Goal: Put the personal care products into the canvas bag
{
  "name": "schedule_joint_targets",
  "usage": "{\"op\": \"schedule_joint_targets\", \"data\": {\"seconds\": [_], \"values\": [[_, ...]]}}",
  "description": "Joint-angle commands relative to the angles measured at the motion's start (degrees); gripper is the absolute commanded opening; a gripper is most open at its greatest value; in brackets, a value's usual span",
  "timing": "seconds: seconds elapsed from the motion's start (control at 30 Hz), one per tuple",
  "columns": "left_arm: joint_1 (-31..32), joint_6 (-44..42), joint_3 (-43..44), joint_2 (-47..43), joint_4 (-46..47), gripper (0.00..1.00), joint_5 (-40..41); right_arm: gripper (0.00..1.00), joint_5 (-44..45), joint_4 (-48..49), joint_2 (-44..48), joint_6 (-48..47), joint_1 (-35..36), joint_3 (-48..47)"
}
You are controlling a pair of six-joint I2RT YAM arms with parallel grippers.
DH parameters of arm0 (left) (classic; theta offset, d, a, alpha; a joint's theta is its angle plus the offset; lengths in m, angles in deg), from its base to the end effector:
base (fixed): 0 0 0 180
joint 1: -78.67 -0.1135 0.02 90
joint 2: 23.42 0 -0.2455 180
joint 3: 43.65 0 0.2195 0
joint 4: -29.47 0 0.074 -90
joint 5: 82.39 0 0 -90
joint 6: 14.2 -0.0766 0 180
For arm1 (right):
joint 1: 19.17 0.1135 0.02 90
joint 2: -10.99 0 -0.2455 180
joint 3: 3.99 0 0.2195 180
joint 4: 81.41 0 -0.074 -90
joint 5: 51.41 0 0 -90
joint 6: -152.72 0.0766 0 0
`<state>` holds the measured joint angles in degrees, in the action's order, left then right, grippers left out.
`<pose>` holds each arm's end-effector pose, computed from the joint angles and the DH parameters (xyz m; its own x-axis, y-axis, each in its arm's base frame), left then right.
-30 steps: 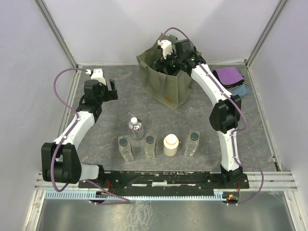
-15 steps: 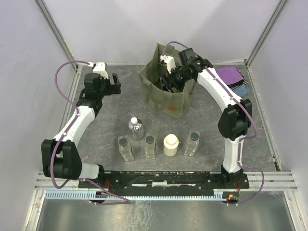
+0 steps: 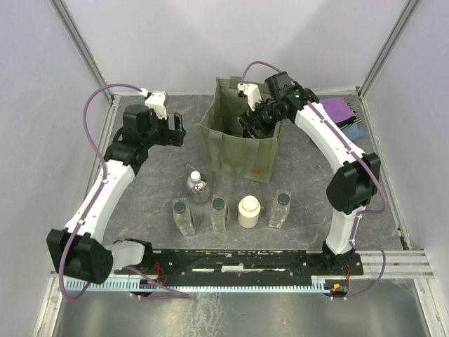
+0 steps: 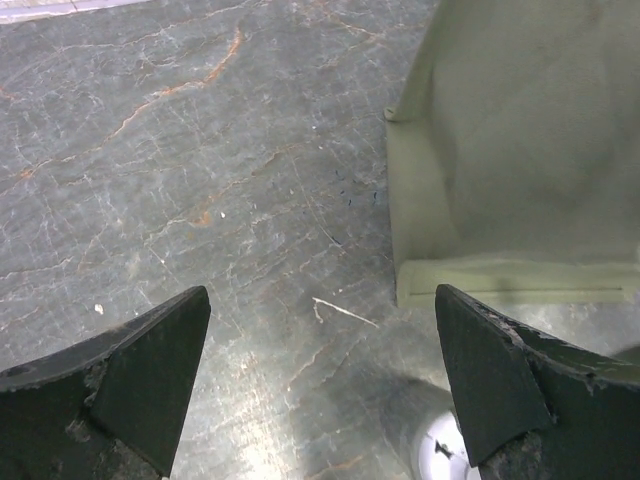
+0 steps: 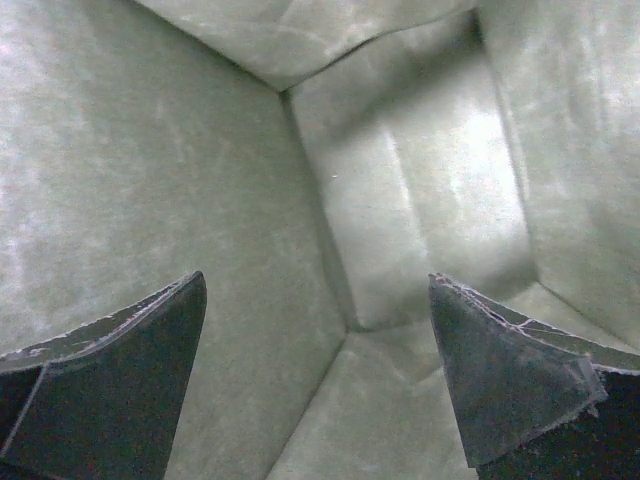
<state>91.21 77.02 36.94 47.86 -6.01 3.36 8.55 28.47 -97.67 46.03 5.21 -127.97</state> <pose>0.2846 -0.0691 0.3152 -0.4364 0.0753 -0.8966 0.2722 0.9608 -0.0518 0.3404 0.1964 0.2894 -0.5348 -0.5153 -0.6696 -0.8078 0.5443 0.2263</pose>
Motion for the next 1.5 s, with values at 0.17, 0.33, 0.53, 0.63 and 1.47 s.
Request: {"op": "schedule_joint_targets", "data": {"seconds": [0.17,0.33,0.53,0.63,1.47], "values": [[1.53,-2.82,6.78,-5.76,-20.27,1.0,-5.68,1.0,14.25,7.31,-0.69,6.01,0.29,-11.44],[3.38,0.84,6.23,-6.77,-25.56,1.0,-6.27,1.0,12.81,10.59,0.44,10.06,0.24,-15.81],[6.16,5.53,4.03,-7.09,-24.43,0.99,-8.8,1.0,23.93,9.08,1.03,14.54,0.26,-20.55],[8.31,7.21,3.87,-6.04,-24.0,1.0,-10.2,1.0,29.99,7.77,1.7,14.59,0.22,-22.75],[17.65,4.76,3.86,6.89,-29.87,0.85,-2.09,1.0,45.95,6.67,7.97,10.23,-0.66,-17.96]]}}
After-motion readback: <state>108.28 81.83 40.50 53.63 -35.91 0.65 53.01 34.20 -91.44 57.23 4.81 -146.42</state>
